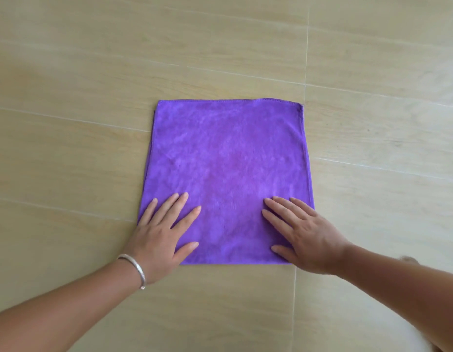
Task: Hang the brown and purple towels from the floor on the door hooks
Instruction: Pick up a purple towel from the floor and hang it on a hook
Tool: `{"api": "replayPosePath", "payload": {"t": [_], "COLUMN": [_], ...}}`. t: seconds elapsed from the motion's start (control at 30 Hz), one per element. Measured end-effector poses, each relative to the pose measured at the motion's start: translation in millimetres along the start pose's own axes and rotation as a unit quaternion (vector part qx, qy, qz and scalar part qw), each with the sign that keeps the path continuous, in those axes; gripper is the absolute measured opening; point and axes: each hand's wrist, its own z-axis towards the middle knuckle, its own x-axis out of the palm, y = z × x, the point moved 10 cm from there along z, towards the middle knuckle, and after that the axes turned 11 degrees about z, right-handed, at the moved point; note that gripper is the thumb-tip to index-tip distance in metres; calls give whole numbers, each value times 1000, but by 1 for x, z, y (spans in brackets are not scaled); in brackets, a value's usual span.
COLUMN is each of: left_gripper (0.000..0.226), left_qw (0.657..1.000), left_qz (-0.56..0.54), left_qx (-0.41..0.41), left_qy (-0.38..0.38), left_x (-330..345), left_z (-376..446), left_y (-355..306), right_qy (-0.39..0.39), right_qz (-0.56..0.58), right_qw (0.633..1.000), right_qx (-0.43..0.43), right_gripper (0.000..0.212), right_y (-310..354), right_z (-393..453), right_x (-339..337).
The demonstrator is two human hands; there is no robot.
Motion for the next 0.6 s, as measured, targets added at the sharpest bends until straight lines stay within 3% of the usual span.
{"api": "replayPosePath", "payload": {"t": [0.23,0.47,0.6], "left_gripper": [77,56,55], "left_qw": [997,995,997], "left_qz": [38,43,46], "left_qx": [65,66,64], "left_qy": [-24,-59,-27], "left_x": [7,-2,-10], "left_z": [-38,-35,-34], "left_y": [5,9,10], "right_qy": [22,16,34], "right_qz": [-43,-57,-82], "right_qw": [998,996,996], "right_qx": [-43,-62,-10], "right_gripper": [89,73,62], "right_y": [2,-1,3], "right_z": [-24,-24,-26], "right_x": [19,19,12]}}
